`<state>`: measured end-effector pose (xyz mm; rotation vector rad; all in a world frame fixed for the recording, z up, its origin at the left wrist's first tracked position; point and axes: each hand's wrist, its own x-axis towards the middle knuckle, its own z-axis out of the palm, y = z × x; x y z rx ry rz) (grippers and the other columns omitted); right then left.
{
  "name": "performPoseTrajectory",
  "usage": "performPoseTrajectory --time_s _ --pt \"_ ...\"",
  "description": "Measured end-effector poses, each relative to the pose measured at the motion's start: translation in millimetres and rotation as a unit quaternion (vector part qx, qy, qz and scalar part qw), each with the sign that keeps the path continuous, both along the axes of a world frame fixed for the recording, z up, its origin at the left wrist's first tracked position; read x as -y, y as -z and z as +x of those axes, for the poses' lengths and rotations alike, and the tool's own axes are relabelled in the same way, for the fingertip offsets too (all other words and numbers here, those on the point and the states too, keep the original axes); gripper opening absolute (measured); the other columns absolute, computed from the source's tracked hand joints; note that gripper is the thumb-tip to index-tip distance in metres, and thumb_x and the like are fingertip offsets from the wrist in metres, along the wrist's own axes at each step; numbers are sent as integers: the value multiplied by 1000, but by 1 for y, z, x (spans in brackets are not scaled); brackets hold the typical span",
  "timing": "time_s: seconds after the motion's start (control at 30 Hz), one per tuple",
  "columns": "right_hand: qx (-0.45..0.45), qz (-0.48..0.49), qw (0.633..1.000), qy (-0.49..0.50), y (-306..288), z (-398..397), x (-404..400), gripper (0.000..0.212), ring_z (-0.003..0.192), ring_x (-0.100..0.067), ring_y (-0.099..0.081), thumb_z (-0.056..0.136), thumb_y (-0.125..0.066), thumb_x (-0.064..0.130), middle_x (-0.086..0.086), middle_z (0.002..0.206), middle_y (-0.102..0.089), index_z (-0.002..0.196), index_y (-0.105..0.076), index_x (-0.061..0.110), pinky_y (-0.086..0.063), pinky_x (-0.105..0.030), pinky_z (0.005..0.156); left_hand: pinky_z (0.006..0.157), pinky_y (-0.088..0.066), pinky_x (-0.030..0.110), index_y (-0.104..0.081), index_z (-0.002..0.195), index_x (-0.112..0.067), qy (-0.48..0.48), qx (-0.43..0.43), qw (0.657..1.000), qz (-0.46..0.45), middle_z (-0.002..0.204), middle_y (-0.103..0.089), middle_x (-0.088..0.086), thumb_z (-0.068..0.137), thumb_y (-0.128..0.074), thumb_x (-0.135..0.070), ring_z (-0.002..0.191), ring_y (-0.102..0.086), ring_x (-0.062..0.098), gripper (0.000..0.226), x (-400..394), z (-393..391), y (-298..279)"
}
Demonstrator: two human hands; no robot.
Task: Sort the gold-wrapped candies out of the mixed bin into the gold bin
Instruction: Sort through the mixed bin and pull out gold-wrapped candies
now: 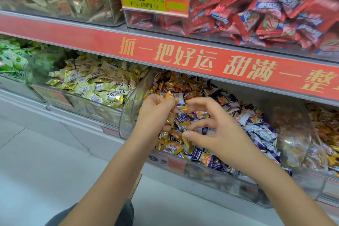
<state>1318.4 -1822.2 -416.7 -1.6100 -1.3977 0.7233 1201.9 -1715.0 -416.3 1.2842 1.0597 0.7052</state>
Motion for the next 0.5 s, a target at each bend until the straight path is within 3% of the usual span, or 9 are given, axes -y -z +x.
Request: performPoseTrajectory --time_s 0.07,0.13,0.23,0.33,0.4,0.5 --pt "64 -35 997 -15 -3 0 -8 56 92 5 -60 78 -75 29 24 121 -49 120 -43 46 -55 -22 76 41 -31 20 -48 93 -22 10 -69 995 75 60 -55 -5 87 -53 -12 42 -42 9 12 -4 -9 -1" --pt "122 -72 987 -74 -7 2 -20 49 94 1 -58 80 -75 24 16 120 -54 121 -51 37 -55 -26 77 39 -27 18 -58 96 -24 16 -75 991 113 51 -47 -7 88 -49 -8 36 -36 9 20 -10 -22 -5" --pt "285 -152 921 -220 -5 -2 -37 65 119 -7 -44 84 -71 28 11 136 -45 140 -39 34 -41 -29 100 36 -18 10 -57 66 -11 36 -24 997 71 47 -34 1 84 -37 7 32 -24 9 32 -11 -38 -14" --pt "350 -159 881 -274 -4 -12 -55 81 134 -12 -31 82 -70 21 10 150 -29 148 -25 33 -32 -32 108 35 -17 7 -45 49 -11 35 -33 998 38 40 -28 3 70 -29 14 27 -21 8 37 -13 -40 -19" --pt "405 -167 856 -273 -2 -19 -66 86 125 -19 -40 79 -71 18 9 149 -25 148 -23 37 -45 -38 96 34 -17 4 -39 52 -10 32 -58 997 -25 32 -26 -1 66 -26 14 21 -19 8 30 -17 -45 -22" --pt "454 -155 836 -266 5 -27 -74 87 96 -22 -47 77 -68 16 6 142 -21 145 -21 42 -48 -37 61 29 -17 9 -32 61 -11 61 -47 997 -15 34 -28 -7 90 -39 -7 23 -20 4 30 -21 -58 -20"
